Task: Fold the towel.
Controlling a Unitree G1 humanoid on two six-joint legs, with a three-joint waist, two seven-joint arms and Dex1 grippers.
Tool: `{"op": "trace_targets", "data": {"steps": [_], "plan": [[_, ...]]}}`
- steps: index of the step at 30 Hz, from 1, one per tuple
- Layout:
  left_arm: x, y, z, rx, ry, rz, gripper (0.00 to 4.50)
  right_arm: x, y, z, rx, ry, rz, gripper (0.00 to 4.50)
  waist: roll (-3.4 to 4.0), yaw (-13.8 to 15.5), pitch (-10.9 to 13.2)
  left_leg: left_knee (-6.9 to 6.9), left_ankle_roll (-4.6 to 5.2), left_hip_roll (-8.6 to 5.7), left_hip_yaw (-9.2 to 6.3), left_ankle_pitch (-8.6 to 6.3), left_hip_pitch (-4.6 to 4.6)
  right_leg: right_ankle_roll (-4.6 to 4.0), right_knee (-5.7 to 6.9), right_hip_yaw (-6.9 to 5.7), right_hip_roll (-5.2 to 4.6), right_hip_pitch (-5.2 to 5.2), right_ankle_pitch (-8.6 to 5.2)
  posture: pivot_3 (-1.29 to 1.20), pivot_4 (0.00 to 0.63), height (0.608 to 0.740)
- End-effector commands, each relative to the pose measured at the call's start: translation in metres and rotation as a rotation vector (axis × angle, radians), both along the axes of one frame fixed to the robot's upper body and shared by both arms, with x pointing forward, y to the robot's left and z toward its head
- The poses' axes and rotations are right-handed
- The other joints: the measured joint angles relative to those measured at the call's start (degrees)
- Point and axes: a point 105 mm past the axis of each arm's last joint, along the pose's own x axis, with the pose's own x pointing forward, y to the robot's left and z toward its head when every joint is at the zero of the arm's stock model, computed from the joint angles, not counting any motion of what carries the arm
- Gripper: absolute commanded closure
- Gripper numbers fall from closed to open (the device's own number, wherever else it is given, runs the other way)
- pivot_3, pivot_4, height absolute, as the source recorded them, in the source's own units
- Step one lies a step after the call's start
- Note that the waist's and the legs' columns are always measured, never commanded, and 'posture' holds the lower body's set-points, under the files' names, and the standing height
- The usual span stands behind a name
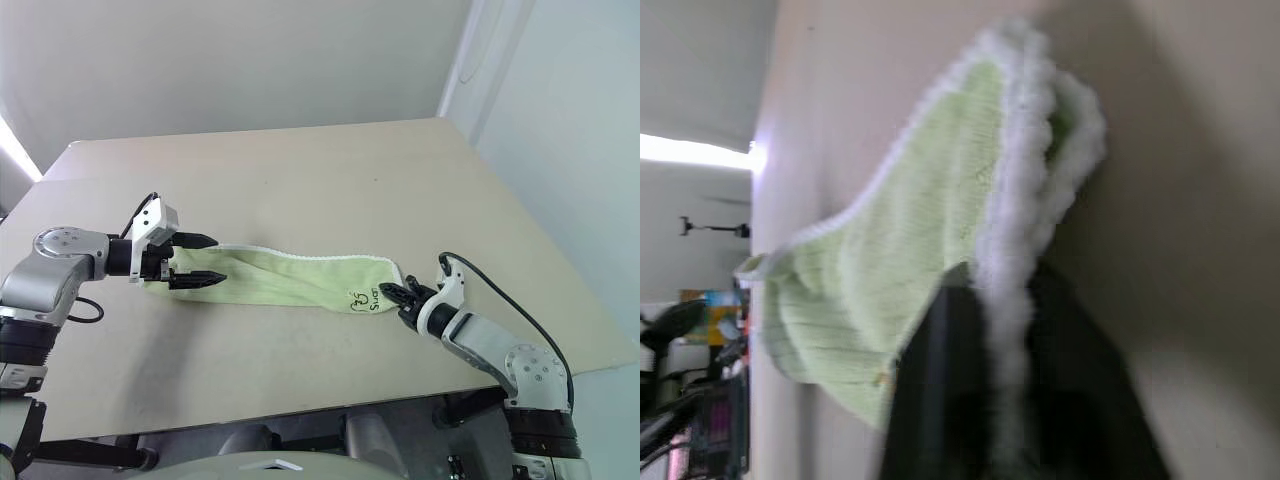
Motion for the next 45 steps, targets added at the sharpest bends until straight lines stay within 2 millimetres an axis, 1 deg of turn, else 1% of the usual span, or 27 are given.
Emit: {"op": "trace_targets", "data": {"steps": [1, 4, 7, 9, 11, 14, 16, 19, 21, 23, 26, 28, 30, 32, 35, 39, 42, 45], "plan": [[0.010, 0.004, 0.011, 0.012, -0.062, 0.013, 0.00, 0.012, -0.030, 0.033, 0.003, -0.107, -0.079, 4.46, 0.02, 0.2, 0.0, 0.02, 0.00, -0.02, -0.02, 0.00, 0.01, 0.00, 0.00, 0.01, 0.00, 0.00, 0.00, 0.00, 0.000, 0.712], [0.011, 0.009, 0.008, 0.025, -0.055, 0.021, 0.00, 0.018, -0.054, 0.052, -0.017, -0.151, -0.126, 4.46, 0.03, 0.1, 0.0, 0.05, 0.00, -0.03, -0.04, 0.00, 0.00, 0.00, 0.00, 0.00, 0.00, 0.00, 0.00, 0.00, 0.000, 0.712], [0.009, 0.013, 0.004, 0.046, -0.043, 0.017, 0.00, 0.023, -0.074, 0.060, -0.053, -0.150, -0.156, 4.46, 0.03, 0.0, 0.0, 0.03, 0.01, -0.02, -0.04, 0.00, -0.01, 0.00, 0.00, 0.00, 0.02, 0.00, 0.00, 0.00, 0.000, 0.712], [0.008, 0.014, 0.002, 0.053, -0.040, 0.013, 0.00, 0.023, -0.078, 0.058, -0.070, -0.132, -0.144, 4.46, 0.03, 0.0, 0.0, -0.02, 0.02, -0.01, -0.03, -0.01, -0.03, -0.01, 0.00, 0.01, 0.05, 0.00, -0.01, 0.00, 0.000, 0.712], [0.008, 0.014, 0.002, 0.046, -0.038, 0.015, 0.00, 0.019, -0.075, 0.050, -0.092, -0.086, -0.101, 4.46, 0.03, 0.0, 0.0, -0.05, 0.02, 0.00, -0.03, -0.01, -0.04, -0.01, 0.01, 0.01, 0.06, 0.00, -0.01, 0.00, 0.000, 0.712], [0.007, 0.017, 0.001, 0.055, -0.041, 0.019, 0.00, 0.016, -0.073, 0.045, -0.110, -0.074, -0.085, 4.46, 0.04, 0.0, 0.0, -0.05, 0.02, 0.00, -0.01, -0.01, -0.07, -0.01, 0.02, 0.05, 0.06, 0.00, -0.01, 0.00, 0.000, 0.712], [0.008, 0.019, 0.001, 0.052, -0.043, 0.032, 0.00, 0.014, -0.079, 0.040, -0.137, -0.046, -0.107, 4.46, 0.04, 0.0, 0.0, -0.04, 0.02, -0.01, -0.01, -0.01, -0.06, -0.01, 0.02, 0.06, 0.04, 0.01, -0.01, 0.00, 0.000, 0.712], [0.009, 0.022, 0.002, 0.054, -0.047, 0.047, 0.00, 0.013, -0.096, 0.030, -0.209, 0.040, -0.151, 4.46, 0.04, 0.0, 0.0, -0.03, 0.02, -0.01, -0.01, -0.01, -0.05, 0.00, 0.01, 0.06, 0.04, 0.02, -0.01, 0.00, 0.000, 0.712], [0.011, 0.024, 0.003, 0.055, -0.054, 0.059, 0.00, 0.017, -0.102, 0.037, -0.247, 0.027, -0.165, 4.46, 0.05, 0.0, 0.0, -0.03, 0.02, -0.01, 0.00, -0.01, -0.05, 0.00, 0.01, 0.06, 0.04, 0.02, -0.01, 0.00, 0.000, 0.712], [0.013, 0.024, 0.005, 0.045, -0.057, 0.066, 0.00, 0.022, -0.095, 0.054, -0.256, -0.026, -0.113, 4.46, 0.08, 0.0, 0.0, -0.03, 0.02, -0.01, 0.00, -0.01, -0.04, 0.00, 0.01, 0.06, 0.04, 0.01, -0.01, 0.00, 0.000, 0.712], [0.016, 0.024, 0.008, 0.033, -0.065, 0.073, 0.00, 0.030, -0.072, 0.088, -0.312, -0.138, 0.004, 4.46, 0.15, -0.2, 0.1, -0.03, 0.02, -0.01, 0.07, -0.01, -0.06, 0.00, 0.05, 0.12, 0.05, 0.01, -0.01, 0.00, 0.000, 0.712], [0.019, 0.025, 0.010, 0.032, -0.071, 0.083, 0.00, 0.034, -0.050, 0.112, -0.341, -0.228, 0.091, 4.46, 0.16, -0.1, 0.1, -0.04, 0.02, 0.00, 0.05, -0.01, -0.05, 0.00, 0.07, 0.12, 0.08, 0.01, -0.01, 0.00, 0.000, 0.712], [0.019, 0.026, 0.011, 0.030, -0.071, 0.086, 0.00, 0.034, -0.026, 0.126, -0.361, -0.288, 0.188, 4.46, 0.16, -0.1, 0.1, -0.06, 0.02, 0.02, 0.02, -0.01, -0.03, -0.01, 0.08, 0.10, 0.12, 0.01, -0.01, 0.00, 0.000, 0.712], [0.019, 0.026, 0.010, 0.036, -0.070, 0.086, 0.00, 0.030, -0.004, 0.127, -0.416, -0.310, 0.298, 4.46, 0.15, 0.0, 0.1, -0.07, 0.02, 0.03, -0.04, -0.01, -0.01, -0.02, 0.05, 0.05, 0.12, 0.00, -0.01, 0.00, 0.000, 0.712], [0.020, 0.027, 0.010, 0.042, -0.074, 0.093, 0.00, 0.023, 0.022, 0.119, -0.464, -0.323, 0.437, 4.46, 0.14, 0.2, 0.1, -0.07, 0.03, 0.02, -0.05, -0.01, -0.06, 0.00, -0.07, 0.02, 0.05, -0.09, -0.01, 0.00, 0.000, 0.712], [0.020, 0.027, 0.010, 0.035, -0.079, 0.098, 0.00, 0.022, 0.041, 0.108, -0.480, -0.332, 0.524, 4.46, 0.14, 0.2, 0.1, -0.06, 0.08, 0.00, -0.03, -0.04, -0.20, 0.06, -0.27, 0.01, -0.04, -0.11, -0.01, 0.00, 0.000, 0.712], [0.020, 0.027, 0.008, 0.047, -0.076, 0.095, 0.00, 0.030, 0.055, 0.096, -0.487, -0.328, 0.545, 4.46, 0.13, 0.1, 0.1, -0.06, 0.13, 0.01, -0.03, -0.07, -0.22, 0.09, -0.32, 0.00, -0.03, -0.11, 0.01, 0.00, 0.000, 0.712], [0.018, 0.026, 0.007, 0.049, -0.074, 0.090, 0.00, 0.033, 0.063, 0.090, -0.492, -0.333, 0.565, 4.46, 0.14, 0.0, 0.1, -0.07, 0.14, 0.02, -0.05, -0.08, -0.20, 0.09, -0.28, -0.02, 0.01, -0.13, 0.01, 0.00, 0.000, 0.712]]}}
